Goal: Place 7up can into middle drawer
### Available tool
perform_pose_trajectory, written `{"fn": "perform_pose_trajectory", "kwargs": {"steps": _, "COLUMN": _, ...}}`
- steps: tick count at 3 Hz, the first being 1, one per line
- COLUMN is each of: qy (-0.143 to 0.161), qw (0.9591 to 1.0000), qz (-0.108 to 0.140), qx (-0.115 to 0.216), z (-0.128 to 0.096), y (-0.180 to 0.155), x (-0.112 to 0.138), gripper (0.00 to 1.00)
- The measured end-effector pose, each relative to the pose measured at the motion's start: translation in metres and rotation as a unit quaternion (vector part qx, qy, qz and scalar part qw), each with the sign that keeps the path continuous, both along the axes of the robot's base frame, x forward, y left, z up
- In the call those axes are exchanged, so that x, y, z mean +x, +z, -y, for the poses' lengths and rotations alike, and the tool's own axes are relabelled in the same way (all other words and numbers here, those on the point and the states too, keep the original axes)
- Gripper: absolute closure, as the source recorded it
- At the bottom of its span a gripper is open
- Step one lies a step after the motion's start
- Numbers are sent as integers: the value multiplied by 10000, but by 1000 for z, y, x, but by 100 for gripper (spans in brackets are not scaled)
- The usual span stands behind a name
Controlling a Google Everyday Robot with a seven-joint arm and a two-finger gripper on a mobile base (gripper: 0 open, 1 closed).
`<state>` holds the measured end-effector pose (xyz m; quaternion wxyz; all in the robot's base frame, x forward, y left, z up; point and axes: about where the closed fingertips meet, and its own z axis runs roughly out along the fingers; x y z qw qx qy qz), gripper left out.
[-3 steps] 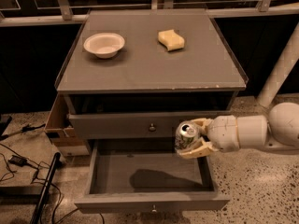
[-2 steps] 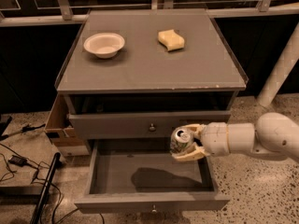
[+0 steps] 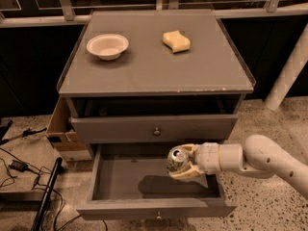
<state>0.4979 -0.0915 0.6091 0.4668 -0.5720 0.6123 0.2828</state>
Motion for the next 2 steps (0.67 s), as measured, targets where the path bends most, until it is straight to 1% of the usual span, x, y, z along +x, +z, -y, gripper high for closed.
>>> {"fn": "perform_pose_trajectory", "kwargs": {"steps": 1, "qy": 7, "qw": 10000, "qz": 1, "qx": -8, "z": 0, "y": -1, "x": 0, "gripper": 100}}
{"fn": "perform_pose_trajectory", "kwargs": {"steps": 2, "qy": 30, "qw": 9999, "qz": 109, "qx": -47, "z": 1, "y": -25, "x": 0, "gripper": 100}}
